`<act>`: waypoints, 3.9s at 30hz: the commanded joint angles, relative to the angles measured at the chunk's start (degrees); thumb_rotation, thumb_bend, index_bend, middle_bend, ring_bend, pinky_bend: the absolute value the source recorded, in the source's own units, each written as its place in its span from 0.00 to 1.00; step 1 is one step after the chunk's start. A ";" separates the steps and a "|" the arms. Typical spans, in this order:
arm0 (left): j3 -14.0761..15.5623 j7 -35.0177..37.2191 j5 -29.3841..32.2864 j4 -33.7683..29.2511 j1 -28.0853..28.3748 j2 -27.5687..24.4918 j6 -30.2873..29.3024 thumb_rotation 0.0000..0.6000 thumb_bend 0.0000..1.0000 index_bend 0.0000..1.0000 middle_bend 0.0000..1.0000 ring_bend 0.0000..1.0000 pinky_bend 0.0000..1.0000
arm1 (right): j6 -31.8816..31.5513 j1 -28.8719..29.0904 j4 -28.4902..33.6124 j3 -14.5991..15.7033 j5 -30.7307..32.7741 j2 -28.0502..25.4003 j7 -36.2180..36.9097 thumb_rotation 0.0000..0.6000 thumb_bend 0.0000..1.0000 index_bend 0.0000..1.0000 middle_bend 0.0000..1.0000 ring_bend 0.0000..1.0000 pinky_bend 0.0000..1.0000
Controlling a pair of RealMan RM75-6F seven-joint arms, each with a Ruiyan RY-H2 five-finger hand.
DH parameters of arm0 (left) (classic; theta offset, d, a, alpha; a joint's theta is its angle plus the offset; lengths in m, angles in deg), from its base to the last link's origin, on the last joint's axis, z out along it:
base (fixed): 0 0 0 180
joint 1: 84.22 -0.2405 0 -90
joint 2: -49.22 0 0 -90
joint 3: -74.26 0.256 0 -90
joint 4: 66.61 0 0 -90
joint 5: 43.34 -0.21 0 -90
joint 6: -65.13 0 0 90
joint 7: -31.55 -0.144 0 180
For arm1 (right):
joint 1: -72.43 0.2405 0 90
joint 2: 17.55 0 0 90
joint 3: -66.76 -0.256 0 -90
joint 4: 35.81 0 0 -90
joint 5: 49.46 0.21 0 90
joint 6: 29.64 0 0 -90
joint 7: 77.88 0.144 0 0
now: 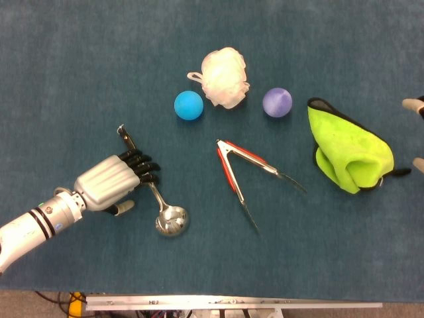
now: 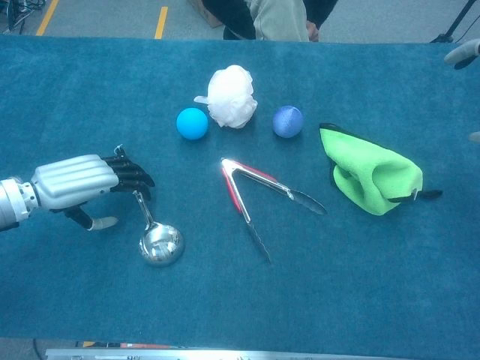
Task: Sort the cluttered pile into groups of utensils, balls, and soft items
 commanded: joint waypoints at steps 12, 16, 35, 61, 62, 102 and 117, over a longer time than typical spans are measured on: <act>2.24 2.32 1.20 2.86 -0.78 1.49 -2.01 1.00 0.35 0.39 0.18 0.11 0.11 | 0.27 -0.53 0.37 -0.27 0.19 -0.19 0.07 1.00 0.01 0.23 0.30 0.16 0.32; 2.70 2.84 1.46 3.41 -0.96 1.23 -2.63 1.00 0.35 0.44 0.19 0.11 0.11 | 0.32 -0.68 0.40 -0.37 0.35 -0.20 0.22 1.00 0.01 0.23 0.30 0.16 0.32; 3.24 4.01 4.76 0.04 -1.70 -4.84 -3.84 1.00 0.35 0.29 0.18 0.11 0.11 | 0.91 -0.62 0.29 -0.97 0.34 0.41 0.21 1.00 0.01 0.23 0.30 0.16 0.32; -6.31 -4.12 9.44 -15.07 8.76 -2.25 6.53 1.00 0.35 0.27 0.16 0.10 0.11 | 0.73 -1.08 -3.58 -1.19 -0.33 0.25 6.13 1.00 0.01 0.23 0.30 0.16 0.32; -6.68 -4.83 10.02 -15.17 8.92 -1.81 6.92 1.00 0.35 0.26 0.16 0.10 0.11 | 0.67 -1.10 -3.72 -1.23 -0.38 0.17 6.44 1.00 0.01 0.23 0.30 0.16 0.32; -6.65 -10.13 8.09 5.16 11.02 22.11 2.05 1.00 0.35 0.27 0.15 0.09 0.11 | -0.23 -2.99 -7.44 -0.69 -0.45 -1.17 12.34 1.00 0.01 0.23 0.30 0.16 0.32; -4.96 -9.25 7.43 9.07 11.76 23.51 2.44 1.00 0.35 0.30 0.15 0.09 0.11 | -0.31 -3.52 -7.49 -0.57 -0.32 -1.51 12.85 1.00 0.01 0.23 0.30 0.16 0.32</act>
